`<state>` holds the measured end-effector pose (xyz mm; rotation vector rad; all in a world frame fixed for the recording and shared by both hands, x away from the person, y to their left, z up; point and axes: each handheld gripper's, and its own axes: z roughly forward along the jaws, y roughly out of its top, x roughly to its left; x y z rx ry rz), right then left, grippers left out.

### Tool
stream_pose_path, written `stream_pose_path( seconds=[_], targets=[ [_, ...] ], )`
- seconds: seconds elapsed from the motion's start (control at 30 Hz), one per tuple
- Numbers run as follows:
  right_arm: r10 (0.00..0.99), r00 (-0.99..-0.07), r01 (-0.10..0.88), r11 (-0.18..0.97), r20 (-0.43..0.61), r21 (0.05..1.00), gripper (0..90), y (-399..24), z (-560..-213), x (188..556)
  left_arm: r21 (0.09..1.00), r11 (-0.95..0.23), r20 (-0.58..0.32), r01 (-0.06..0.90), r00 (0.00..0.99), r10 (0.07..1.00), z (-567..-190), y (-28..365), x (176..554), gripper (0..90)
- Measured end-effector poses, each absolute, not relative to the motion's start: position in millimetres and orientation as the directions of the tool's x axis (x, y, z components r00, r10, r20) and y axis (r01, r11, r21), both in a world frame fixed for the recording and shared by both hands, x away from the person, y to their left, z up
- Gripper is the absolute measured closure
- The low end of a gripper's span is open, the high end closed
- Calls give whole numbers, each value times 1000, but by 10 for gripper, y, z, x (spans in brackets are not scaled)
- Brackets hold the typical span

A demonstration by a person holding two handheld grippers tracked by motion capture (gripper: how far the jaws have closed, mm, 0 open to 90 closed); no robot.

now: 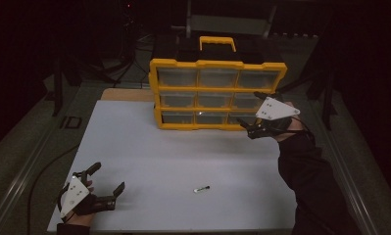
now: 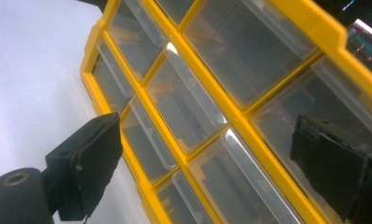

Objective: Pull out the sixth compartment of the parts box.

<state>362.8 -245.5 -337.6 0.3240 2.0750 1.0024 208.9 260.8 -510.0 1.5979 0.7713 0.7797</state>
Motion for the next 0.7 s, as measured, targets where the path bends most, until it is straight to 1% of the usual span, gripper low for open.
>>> stream_pose_path(
  seconds=[0.13,0.2,0.23,0.33,0.4,0.5,0.57,0.7],
  targets=[
    [531,-653,-88,655,-540,750,90,-2424,-3385,3703,987,-144,78,72,565,821,-5102,2610,2090,1],
    [515,-637,-111,675,-573,730,93,-2412,-3394,3726,987,-144,79,72,564,822,-5102,2611,2088,1],
    [509,-625,-113,691,-591,714,144,-2405,-3401,3735,987,-143,78,72,564,822,-5102,2612,2087,1],
    [490,-625,-135,699,-608,702,151,-2403,-3402,3792,987,-145,80,73,563,823,-5103,2612,2086,1],
    [472,-633,-136,712,-613,689,184,-2398,-3398,3830,986,-149,84,71,563,822,-5103,2612,2085,1],
    [472,-638,-127,716,-609,687,227,-2390,-3408,3888,986,-148,83,72,564,822,-5104,2610,2086,1],
    [467,-646,-120,719,-604,684,272,-2386,-3421,3931,987,-147,81,71,565,821,-5104,2611,2085,1],
    [446,-652,-115,742,-614,661,292,-2352,-3467,4011,987,-145,81,70,564,822,-5104,2614,2085,1]
  ],
)
